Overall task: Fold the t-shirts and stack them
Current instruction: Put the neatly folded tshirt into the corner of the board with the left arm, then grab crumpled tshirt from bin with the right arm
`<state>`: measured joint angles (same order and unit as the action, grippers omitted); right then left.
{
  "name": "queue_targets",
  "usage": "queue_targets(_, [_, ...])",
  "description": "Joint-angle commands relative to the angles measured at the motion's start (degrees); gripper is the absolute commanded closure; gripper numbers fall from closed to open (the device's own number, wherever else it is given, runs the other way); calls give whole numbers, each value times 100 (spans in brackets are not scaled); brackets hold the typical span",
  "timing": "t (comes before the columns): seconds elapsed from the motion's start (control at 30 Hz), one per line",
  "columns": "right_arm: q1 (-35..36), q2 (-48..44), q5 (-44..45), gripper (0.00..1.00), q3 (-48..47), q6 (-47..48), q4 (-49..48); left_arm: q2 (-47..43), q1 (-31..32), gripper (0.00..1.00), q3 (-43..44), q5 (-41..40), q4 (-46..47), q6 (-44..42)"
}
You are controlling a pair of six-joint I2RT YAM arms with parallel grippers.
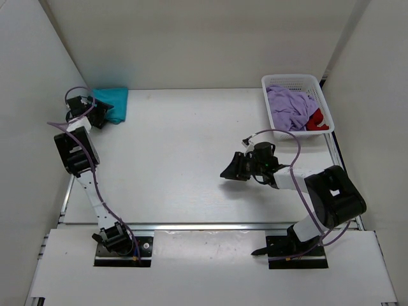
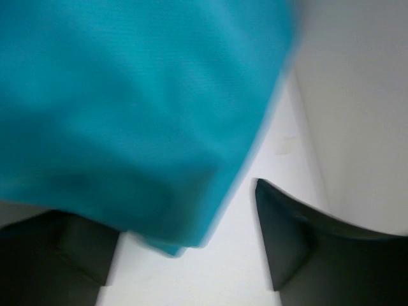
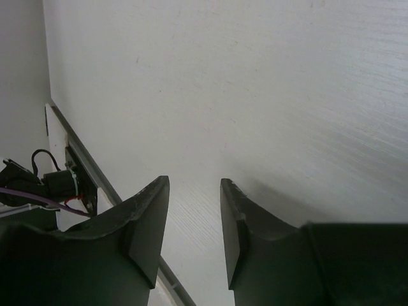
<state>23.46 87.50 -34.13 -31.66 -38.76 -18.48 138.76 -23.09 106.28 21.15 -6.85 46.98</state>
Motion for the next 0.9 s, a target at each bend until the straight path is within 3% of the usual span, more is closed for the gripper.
queue_targets(0.0, [-70, -85, 3, 63, -235, 62, -147, -558, 156, 2, -709, 162, -83, -14])
queue_targets(0.2, [193, -110, 143, 53, -306, 132, -94, -1728, 261, 2, -2609, -84, 1010, 180])
queue_targets(0.37, [308, -357, 502, 51, -349, 167, 151, -2852, 349, 1, -4025, -365, 1563, 162])
queue_targets(0.4, [369, -453, 747, 56, -419, 254, 352, -2967, 401, 1, -4349, -409, 1660, 214])
queue_targets(0.47, [474, -585, 1274, 82, -787, 535, 800, -3467, 629, 1, -4948, -471, 1941, 337])
queue_targets(0.5, [466, -611, 1408, 94, -920, 606, 898, -3739, 735, 6, -5063, -462, 1977, 303])
queue_targets(0.53, [466, -655, 1687, 99, -1121, 729, 1108, -3881, 1032, 20, -5247, -436, 2073, 233])
queue_targets(0.57, [431, -621, 1856, 100, -1314, 852, 1162, -4213, 1200, 33, -5336, -540, 2039, 102])
queue_targets(0.6, [361, -673, 2153, 100, -1595, 888, 1345, -4600, 1689, 52, -5363, -742, 2039, -12])
queue_targets(0.67, [-41, -647, 2340, 100, -1903, 941, 1592, -5093, 2882, 65, -5460, -1058, 1899, -512])
queue_targets(0.73, [-446, -621, 2550, 100, -2220, 1002, 1838, -5603, 3833, 65, -5670, -1367, 1994, -803])
queue_targets(0.83, [-1097, -638, 3243, 100, -2817, 1300, 2390, -5764, 5109, 52, -5916, -1491, 2144, -1155])
queue_targets(0.87, [-1342, -595, 3594, 100, -2915, 1414, 2576, -5755, 5417, 52, -6013, -1351, 2240, -1095])
